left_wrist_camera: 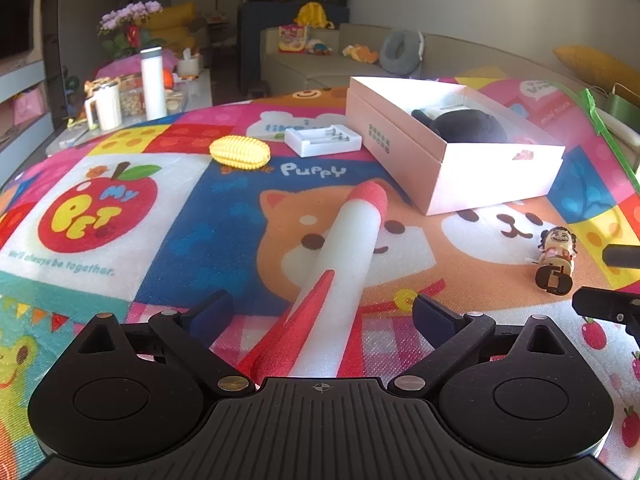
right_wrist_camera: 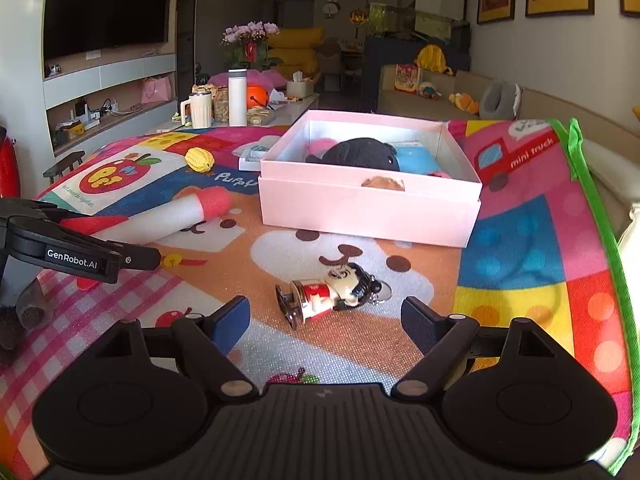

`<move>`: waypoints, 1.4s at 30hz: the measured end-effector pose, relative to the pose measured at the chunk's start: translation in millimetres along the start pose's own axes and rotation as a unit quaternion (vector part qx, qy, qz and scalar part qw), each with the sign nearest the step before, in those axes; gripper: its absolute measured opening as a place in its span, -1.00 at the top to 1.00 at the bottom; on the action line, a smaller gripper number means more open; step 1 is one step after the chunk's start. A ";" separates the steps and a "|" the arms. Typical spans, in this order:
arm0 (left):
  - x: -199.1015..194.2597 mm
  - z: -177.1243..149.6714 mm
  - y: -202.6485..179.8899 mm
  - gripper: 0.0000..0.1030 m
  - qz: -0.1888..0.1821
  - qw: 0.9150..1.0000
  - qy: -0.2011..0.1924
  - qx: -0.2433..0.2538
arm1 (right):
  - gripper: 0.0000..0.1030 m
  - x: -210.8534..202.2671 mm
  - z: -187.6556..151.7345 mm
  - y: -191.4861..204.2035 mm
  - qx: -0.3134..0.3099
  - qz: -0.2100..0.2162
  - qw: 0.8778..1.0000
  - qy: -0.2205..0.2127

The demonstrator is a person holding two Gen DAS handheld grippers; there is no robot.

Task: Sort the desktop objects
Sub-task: 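Grasp the red-and-white foam rocket with the left tool and lift it while the right tool lifts the figurine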

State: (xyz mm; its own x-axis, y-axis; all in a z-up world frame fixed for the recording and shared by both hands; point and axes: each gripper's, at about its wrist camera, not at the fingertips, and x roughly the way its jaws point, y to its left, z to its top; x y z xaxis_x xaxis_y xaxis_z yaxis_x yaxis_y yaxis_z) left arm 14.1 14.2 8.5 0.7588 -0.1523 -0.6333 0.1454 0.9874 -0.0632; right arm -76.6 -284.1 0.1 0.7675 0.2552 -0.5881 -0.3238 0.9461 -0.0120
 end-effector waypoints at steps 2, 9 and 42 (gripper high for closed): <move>0.3 0.1 -0.1 -0.95 0.000 1.000 0.000 0.001 | -0.62 5.9 0.7 3.2 0.006 0.012 1.000 0.003; 1.4 0.0 0.2 -0.99 -0.004 1.000 0.003 0.001 | -0.62 17.7 10.6 33.1 -0.009 0.085 0.996 0.002; 6.1 13.4 -31.1 0.29 0.002 0.996 -0.004 0.092 | -0.27 6.5 10.4 -2.6 0.007 -0.018 1.000 0.020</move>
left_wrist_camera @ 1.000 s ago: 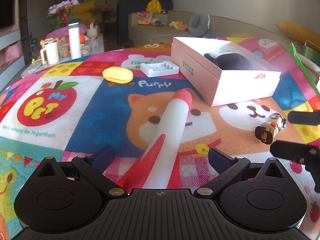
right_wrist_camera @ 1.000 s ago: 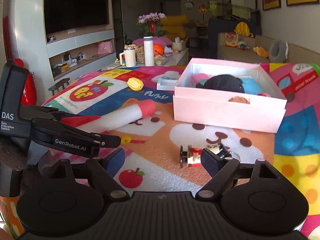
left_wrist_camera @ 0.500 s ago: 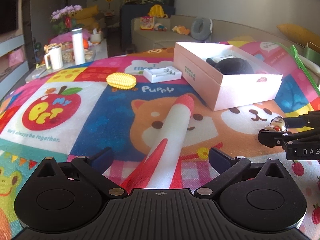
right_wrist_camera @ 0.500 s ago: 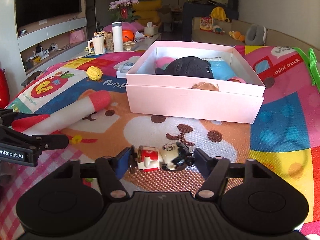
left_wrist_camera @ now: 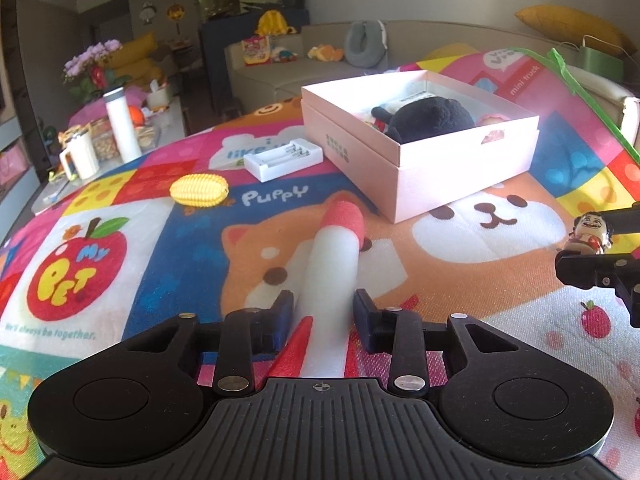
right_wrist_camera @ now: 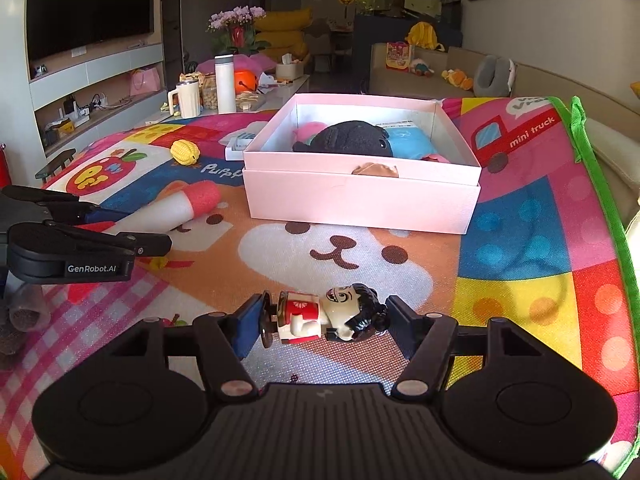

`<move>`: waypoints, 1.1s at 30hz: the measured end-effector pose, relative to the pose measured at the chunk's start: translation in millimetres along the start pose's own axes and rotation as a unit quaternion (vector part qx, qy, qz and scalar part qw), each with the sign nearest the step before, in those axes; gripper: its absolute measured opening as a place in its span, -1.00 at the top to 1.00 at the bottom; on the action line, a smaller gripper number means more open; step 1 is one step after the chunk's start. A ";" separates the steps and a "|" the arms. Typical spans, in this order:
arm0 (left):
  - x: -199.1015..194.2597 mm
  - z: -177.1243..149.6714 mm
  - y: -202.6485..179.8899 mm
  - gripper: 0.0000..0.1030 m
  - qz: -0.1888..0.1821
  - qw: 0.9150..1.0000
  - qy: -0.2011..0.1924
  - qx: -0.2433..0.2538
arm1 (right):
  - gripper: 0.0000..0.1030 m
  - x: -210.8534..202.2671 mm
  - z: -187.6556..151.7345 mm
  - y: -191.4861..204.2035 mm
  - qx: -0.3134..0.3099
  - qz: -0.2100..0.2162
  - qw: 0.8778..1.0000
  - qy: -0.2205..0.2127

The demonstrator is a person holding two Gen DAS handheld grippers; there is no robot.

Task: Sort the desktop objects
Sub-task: 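Grasp the red-and-white foam rocket with the left tool and lift it while the right tool lifts the figurine, then lower the rocket and figurine into the pink box and open both tools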

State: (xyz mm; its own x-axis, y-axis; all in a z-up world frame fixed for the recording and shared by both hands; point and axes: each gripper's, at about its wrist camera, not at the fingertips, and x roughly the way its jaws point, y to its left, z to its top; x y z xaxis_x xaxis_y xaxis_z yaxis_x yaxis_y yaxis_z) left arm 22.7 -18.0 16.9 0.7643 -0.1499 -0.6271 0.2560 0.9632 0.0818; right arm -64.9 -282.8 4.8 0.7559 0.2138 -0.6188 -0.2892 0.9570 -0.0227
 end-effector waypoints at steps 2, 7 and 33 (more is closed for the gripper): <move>-9.0 -3.2 -1.3 0.30 -0.003 1.000 -0.002 0.003 | -0.27 -5.6 0.2 1.6 -0.003 -0.002 1.000 -0.002; -52.3 -11.7 -5.4 0.30 -0.013 1.000 -0.025 0.007 | -0.27 -25.9 0.5 5.0 -0.015 -0.009 1.000 -0.014; 32.8 174.9 -3.9 -0.64 -0.098 0.965 -0.121 -0.210 | -0.27 -68.4 152.6 -67.6 -0.005 -0.050 0.988 -0.147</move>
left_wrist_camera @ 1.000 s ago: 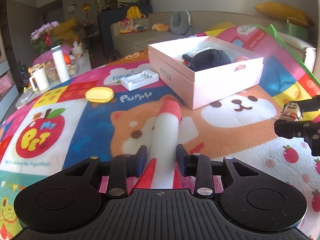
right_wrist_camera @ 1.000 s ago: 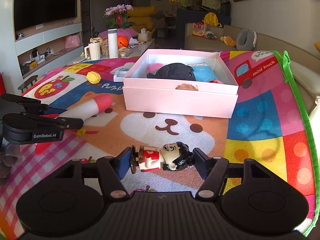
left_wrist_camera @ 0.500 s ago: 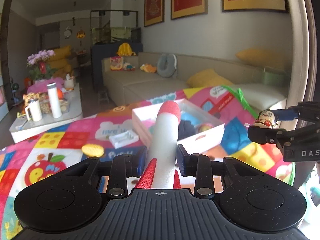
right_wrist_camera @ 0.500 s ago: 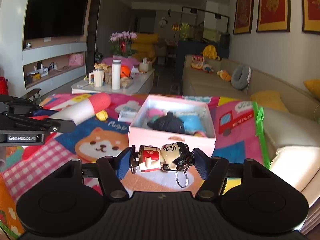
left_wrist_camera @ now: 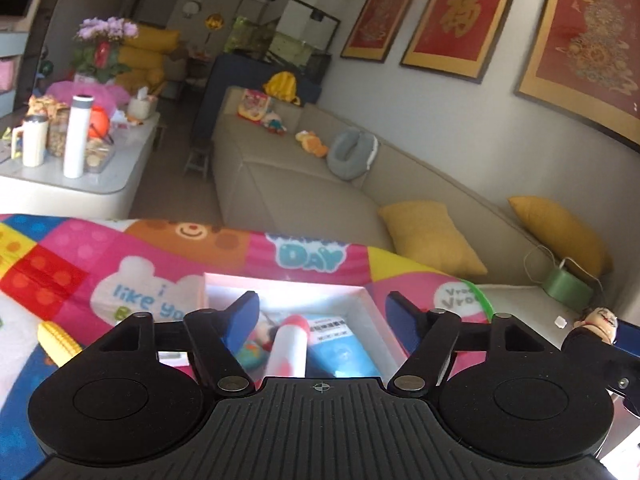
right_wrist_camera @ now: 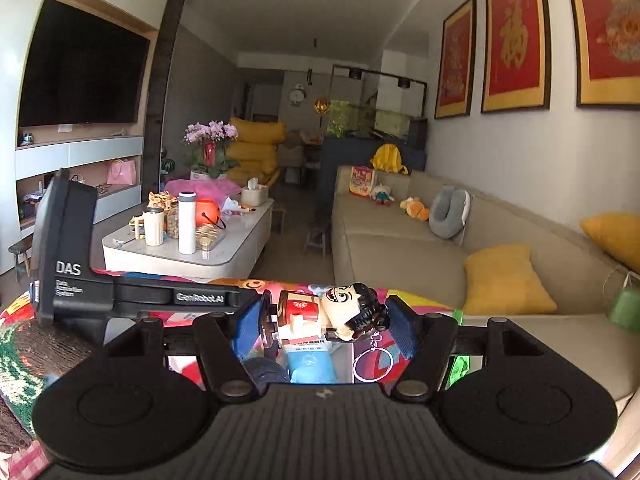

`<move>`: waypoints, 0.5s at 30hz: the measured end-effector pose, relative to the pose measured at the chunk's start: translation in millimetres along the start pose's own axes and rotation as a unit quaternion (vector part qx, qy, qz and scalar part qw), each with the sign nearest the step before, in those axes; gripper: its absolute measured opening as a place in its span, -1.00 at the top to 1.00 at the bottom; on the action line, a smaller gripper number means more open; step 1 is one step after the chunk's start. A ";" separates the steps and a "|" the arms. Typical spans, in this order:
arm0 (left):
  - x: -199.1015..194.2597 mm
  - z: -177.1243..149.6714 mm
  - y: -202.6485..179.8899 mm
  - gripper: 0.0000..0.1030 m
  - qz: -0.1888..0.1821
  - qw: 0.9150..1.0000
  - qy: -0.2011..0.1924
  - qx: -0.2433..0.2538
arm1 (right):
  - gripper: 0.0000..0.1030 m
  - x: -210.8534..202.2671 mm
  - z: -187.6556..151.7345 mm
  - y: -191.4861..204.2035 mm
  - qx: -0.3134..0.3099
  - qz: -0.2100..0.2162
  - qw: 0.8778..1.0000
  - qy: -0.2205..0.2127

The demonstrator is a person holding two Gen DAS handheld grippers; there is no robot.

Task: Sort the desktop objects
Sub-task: 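Lower the rocket and figurine into the pink box and open both tools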

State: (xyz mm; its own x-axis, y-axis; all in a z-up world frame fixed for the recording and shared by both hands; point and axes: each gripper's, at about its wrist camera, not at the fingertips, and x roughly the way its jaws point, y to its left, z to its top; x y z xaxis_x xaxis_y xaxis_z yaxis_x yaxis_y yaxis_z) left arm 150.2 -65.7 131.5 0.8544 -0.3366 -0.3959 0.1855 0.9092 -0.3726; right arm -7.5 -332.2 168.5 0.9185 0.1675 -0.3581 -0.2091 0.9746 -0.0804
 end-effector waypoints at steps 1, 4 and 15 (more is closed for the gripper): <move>-4.1 -0.1 9.4 -0.73 0.010 1.000 -0.008 0.002 | -0.27 11.1 -1.0 -4.5 0.007 0.001 1.000 0.009; -21.3 -7.4 38.3 -0.86 0.039 0.999 -0.016 0.007 | -0.27 45.3 -2.6 -10.6 0.029 0.007 0.999 0.033; -63.2 -85.4 87.0 -0.98 0.070 0.992 0.040 0.095 | -0.55 169.7 16.2 26.5 0.068 0.012 0.992 0.102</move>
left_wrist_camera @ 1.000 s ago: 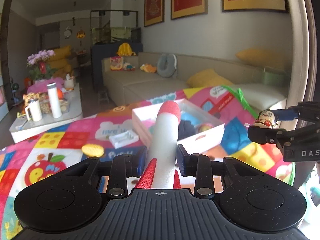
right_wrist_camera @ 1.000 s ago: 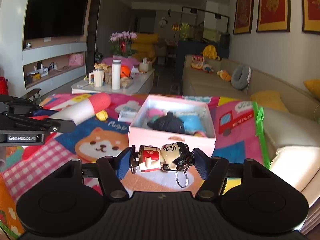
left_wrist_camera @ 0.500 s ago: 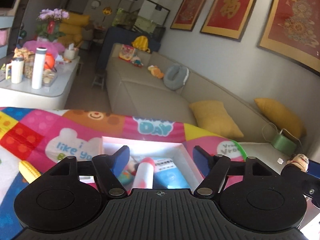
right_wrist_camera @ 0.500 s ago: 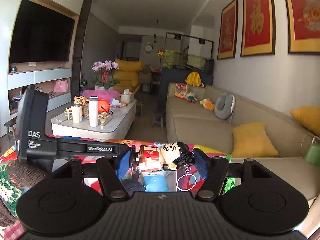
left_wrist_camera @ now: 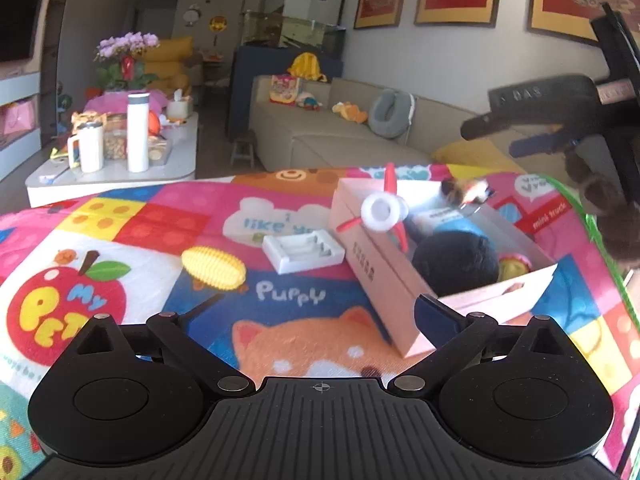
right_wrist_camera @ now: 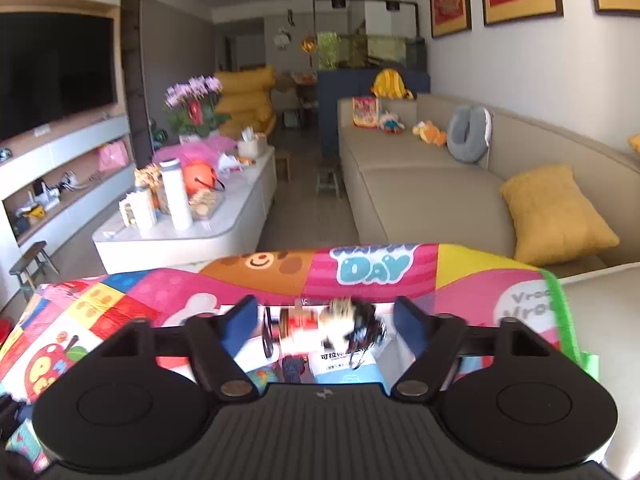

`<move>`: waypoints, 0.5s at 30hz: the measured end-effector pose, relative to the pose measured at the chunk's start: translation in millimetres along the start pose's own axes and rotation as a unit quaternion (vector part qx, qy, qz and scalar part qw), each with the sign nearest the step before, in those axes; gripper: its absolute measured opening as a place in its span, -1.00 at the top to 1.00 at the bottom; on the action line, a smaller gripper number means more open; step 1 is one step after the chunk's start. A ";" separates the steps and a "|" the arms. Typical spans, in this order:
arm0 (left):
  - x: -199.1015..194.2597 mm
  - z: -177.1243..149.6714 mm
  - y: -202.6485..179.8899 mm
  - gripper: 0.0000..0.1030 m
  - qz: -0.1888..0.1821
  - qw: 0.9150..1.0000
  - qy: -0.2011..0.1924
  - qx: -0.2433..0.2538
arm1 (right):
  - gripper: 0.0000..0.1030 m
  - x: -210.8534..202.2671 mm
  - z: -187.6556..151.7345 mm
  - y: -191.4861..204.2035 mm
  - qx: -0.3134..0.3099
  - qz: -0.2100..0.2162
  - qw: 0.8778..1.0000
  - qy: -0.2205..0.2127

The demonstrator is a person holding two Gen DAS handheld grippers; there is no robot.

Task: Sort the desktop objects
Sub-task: 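Lower the rocket and figurine into the pink box and open both tools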

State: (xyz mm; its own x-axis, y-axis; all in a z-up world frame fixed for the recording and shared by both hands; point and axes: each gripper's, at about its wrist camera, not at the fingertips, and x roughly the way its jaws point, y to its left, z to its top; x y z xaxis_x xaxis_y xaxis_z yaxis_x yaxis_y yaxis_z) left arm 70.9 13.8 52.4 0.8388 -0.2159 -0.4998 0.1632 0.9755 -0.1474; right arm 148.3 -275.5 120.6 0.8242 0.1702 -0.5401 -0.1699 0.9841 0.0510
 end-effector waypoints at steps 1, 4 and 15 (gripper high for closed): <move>0.4 -6.0 1.2 -0.98 0.006 1.000 0.003 0.007 | -0.55 6.6 0.1 4.1 0.005 0.003 1.000 0.012; 3.2 -18.8 11.3 -0.98 0.002 1.000 0.004 0.001 | -0.46 21.2 -5.0 22.3 0.028 0.033 0.998 0.051; -12.4 -35.7 45.4 -1.00 -0.037 0.997 -0.014 -0.064 | 0.30 83.1 -26.3 54.0 0.097 0.030 0.973 0.206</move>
State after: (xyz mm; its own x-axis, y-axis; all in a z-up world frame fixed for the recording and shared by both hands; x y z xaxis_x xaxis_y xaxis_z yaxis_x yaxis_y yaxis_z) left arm 49.3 59.2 21.5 0.8412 -0.2841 -0.4602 0.1594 0.9433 -0.2911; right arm 193.4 -209.4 56.4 0.5233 0.2324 -0.8198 -0.0729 0.9708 0.2287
